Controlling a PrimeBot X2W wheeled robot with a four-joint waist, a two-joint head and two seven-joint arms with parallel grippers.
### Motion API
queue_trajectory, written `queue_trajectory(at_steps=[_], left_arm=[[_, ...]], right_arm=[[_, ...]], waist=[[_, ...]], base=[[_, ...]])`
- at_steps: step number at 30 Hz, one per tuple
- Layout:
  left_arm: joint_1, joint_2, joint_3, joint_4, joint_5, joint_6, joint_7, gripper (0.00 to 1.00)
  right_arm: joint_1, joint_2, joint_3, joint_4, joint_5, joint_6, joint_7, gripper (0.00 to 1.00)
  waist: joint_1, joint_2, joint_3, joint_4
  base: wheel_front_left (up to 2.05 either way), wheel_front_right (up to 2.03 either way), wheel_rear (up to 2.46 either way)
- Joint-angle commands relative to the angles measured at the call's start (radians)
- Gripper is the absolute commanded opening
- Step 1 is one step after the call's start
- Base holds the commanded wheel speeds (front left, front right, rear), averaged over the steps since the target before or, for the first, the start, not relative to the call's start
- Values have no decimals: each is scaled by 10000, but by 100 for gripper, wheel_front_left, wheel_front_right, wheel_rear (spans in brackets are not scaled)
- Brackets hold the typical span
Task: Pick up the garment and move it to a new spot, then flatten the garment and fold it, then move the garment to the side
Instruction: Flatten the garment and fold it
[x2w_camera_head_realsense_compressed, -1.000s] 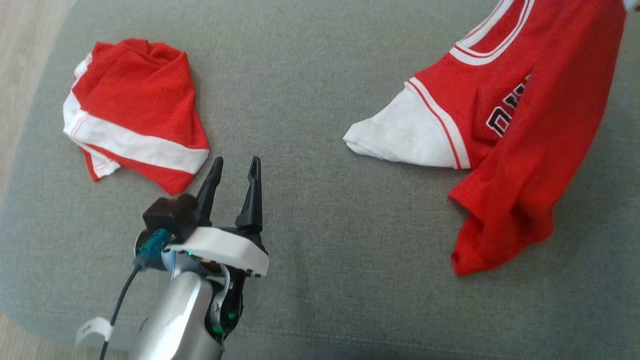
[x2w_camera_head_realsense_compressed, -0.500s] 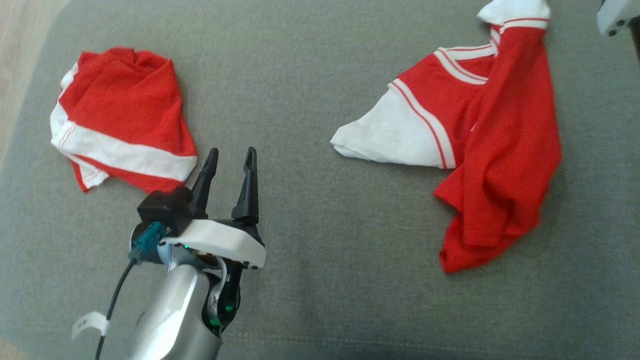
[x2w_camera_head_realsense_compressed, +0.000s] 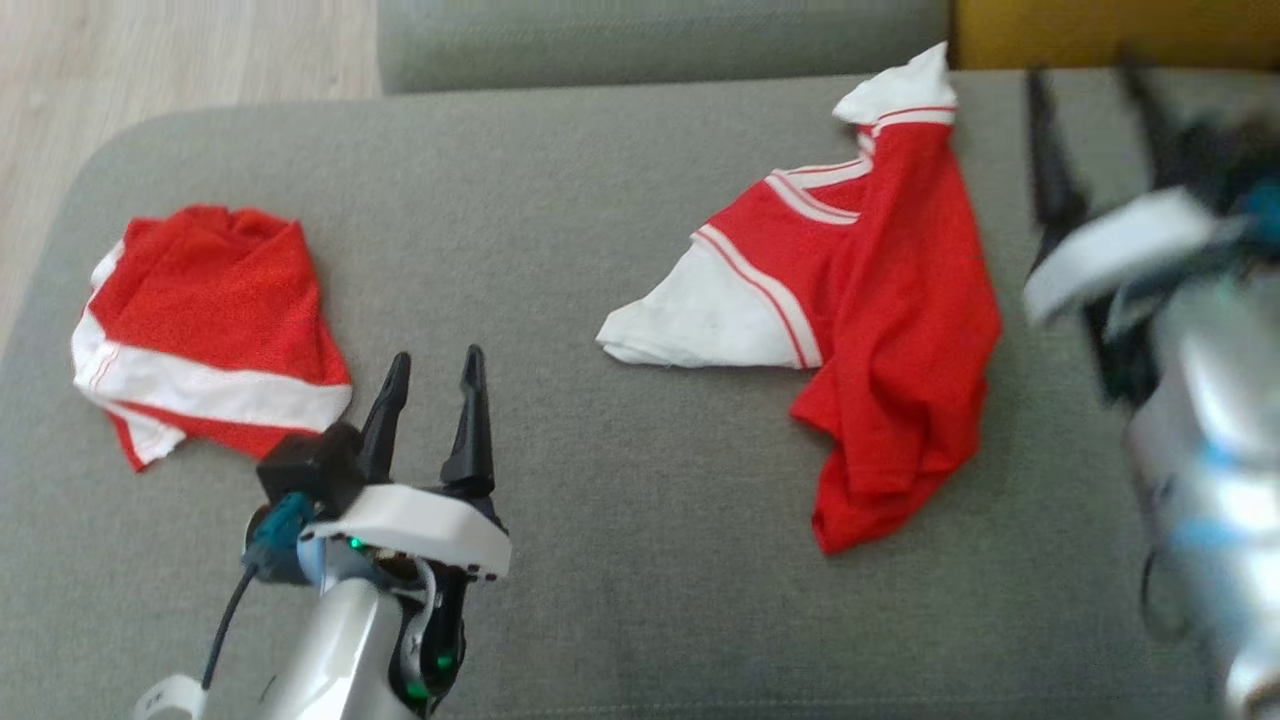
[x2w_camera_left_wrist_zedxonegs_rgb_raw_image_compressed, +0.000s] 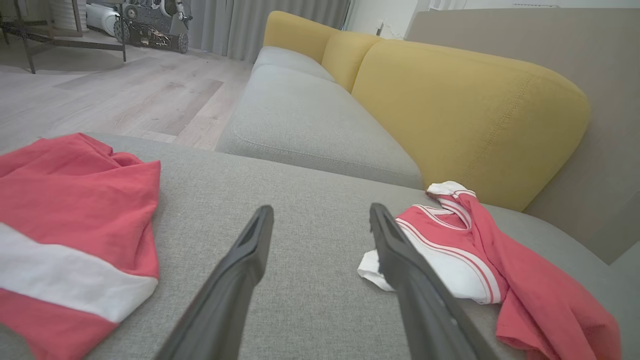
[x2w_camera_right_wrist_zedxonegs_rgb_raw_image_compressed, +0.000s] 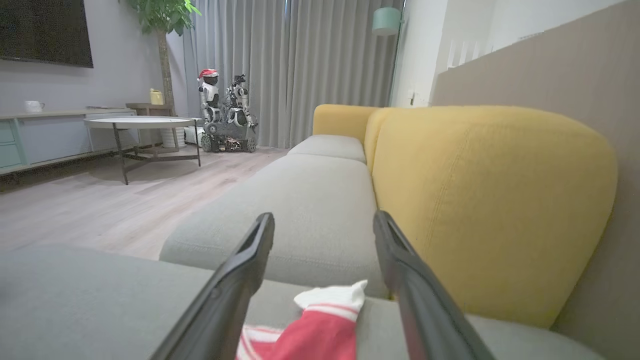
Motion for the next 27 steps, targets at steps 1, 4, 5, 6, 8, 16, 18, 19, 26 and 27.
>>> queue_trajectory(at_steps=[1,4,5,6,8,16,18,19,26,27], left_arm=[[-213,56,374,-366,16,39,-53,100],[-17,56,447,-409,-7,82,-53,100],[37,56,469,-426,-4,85,-53,100],[86,56,495,-439,8,86,-53,100],[175,56,542,-451,34,79,-53,100],[255,56,507,-392,134,-11,-53,100],[241,56,488,-370,149,-38,-53,100],[236,56,483,-362,155,-51,-53,100],[211,56,372,-309,147,-79,-53,100],[196,56,362,-300,144,-87,-53,100]], right_arm=[[186,132,86,-373,-17,21,-104,100],[1676,539,-247,-1284,-351,21,-105,100],[2153,720,-400,-1567,-448,21,-103,100],[2609,935,-551,-1850,-532,21,-89,100],[3471,1351,-733,-2431,-757,21,7,100],[5414,2037,-581,-4135,-1177,21,636,100],[5507,2069,-415,-4359,-1151,21,810,100],[5529,2078,-334,-4430,-1128,21,907,100],[5418,2092,52,-4121,-858,21,1494,100],[5363,2092,92,-3999,-795,21,1544,100]], waist=[[0,-1,-227,-209],[0,-1,-409,-379],[0,-1,-440,-436],[0,-1,-468,-493],[0,-1,-511,-592],[0,-1,-469,-673],[0,-1,-445,-627],[0,-1,-425,-593],[0,-1,-204,-249],[0,-1,-160,-199]], base=[[0,0,0],[0,0,0],[0,0,0],[0,0,0],[0,0,0],[0,0,0],[0,0,0],[0,0,0],[0,0,0],[0,0,0]])
